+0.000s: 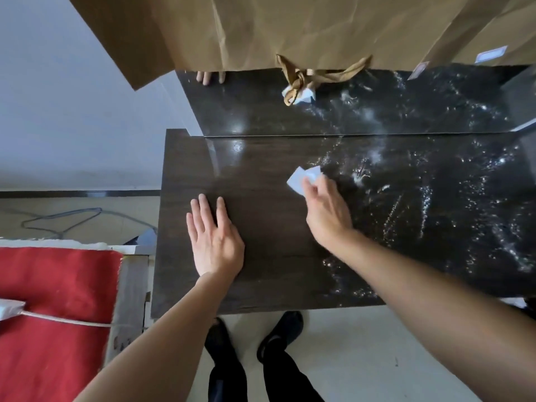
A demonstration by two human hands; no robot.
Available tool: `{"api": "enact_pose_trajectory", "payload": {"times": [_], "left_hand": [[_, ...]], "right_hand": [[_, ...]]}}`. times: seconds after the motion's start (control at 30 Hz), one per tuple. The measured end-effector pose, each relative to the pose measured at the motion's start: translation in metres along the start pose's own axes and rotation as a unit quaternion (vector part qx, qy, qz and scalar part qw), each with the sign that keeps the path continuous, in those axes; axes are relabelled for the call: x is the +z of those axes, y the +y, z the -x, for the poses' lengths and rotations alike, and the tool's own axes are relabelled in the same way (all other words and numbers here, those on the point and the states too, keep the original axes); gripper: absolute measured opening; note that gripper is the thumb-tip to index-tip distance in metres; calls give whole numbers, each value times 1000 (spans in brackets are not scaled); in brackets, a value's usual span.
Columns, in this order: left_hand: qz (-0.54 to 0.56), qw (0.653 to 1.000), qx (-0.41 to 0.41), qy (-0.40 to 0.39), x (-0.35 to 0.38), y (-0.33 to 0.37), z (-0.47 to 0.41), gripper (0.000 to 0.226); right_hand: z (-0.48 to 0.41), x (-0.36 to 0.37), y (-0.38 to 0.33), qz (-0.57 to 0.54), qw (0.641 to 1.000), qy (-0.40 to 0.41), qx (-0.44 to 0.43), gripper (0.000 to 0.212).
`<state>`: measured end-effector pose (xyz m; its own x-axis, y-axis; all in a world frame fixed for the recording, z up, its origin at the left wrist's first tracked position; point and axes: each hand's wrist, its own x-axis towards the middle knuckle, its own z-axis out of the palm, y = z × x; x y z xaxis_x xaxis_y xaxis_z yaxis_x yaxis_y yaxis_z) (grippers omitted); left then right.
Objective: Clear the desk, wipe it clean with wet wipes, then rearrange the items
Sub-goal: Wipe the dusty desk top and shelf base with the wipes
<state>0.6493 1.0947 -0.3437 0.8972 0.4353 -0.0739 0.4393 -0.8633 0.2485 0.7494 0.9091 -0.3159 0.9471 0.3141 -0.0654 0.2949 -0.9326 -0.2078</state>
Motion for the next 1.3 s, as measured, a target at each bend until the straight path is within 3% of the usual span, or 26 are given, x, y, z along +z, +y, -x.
{"api": "enact_pose_trajectory", "payload": {"times": [0.07, 0.13, 0.27, 0.33, 0.4, 0.47, 0.53, 0.57, 0.67, 0.73, 0.77, 0.8, 0.9, 0.97, 1.07, 1.17, 1.23, 1.3], "left_hand": [[-7, 1000, 4, 10, 1, -1, 1, 56], [-12, 1000, 4, 19, 2, 0, 0, 54], [-25, 999, -1, 24, 4, 2, 0, 54], [-25, 999, -4, 24, 3, 2, -1, 55], [-24, 999, -4, 23, 2, 3, -2, 55], [-25, 999, -2, 27, 2, 4, -1, 55], [-26, 999, 0, 34, 2, 3, -1, 54], [-26, 999, 0, 37, 2, 3, -2, 54], [-28, 999, 2, 41, 3, 3, -1, 54], [-29, 999, 5, 40, 2, 3, -2, 55], [-28, 999, 5, 39, 1, 4, -2, 55], [-28, 999, 4, 36, 1, 4, -2, 55], [-26, 999, 1, 31, 0, 4, -1, 55], [-26, 999, 4, 33, 1, 3, -2, 54], [-28, 999, 3, 36, 2, 3, -2, 54], [-30, 999, 4, 35, 2, 4, -2, 56], [-31, 999, 3, 31, 1, 4, -2, 56], [-32, 999, 6, 31, 0, 4, -2, 56]], "right_hand": [[33, 15, -18, -32, 993, -36, -110, 54], [21, 10, 3, -45, 988, -29, -142, 50], [-55, -13, 73, -5, 992, 38, 119, 47], [-62, -15, 56, -3, 985, 49, 168, 44], [-45, -6, 9, -6, 996, 20, 88, 43], [-19, 5, -24, -19, 998, -31, -53, 47], [-17, 3, -11, -29, 992, -46, -116, 49], [-28, -1, 10, -26, 995, -23, -92, 49], [-68, -14, 81, 17, 995, 29, 95, 50], [-81, -19, 89, 26, 979, 36, 201, 45], [-81, -19, 71, 19, 977, 42, 209, 42], [-79, -15, 47, 10, 982, 40, 182, 41], [-64, 3, -16, -23, 999, 12, -25, 50], [-68, -1, -5, -48, 996, 6, -78, 58], [-79, -13, 70, -36, 998, 53, 28, 53], [-77, -28, 120, 7, 988, 36, 152, 49], [-88, -26, 103, 13, 971, 55, 234, 39], [-96, -22, 54, -16, 970, 52, 239, 33]]}}
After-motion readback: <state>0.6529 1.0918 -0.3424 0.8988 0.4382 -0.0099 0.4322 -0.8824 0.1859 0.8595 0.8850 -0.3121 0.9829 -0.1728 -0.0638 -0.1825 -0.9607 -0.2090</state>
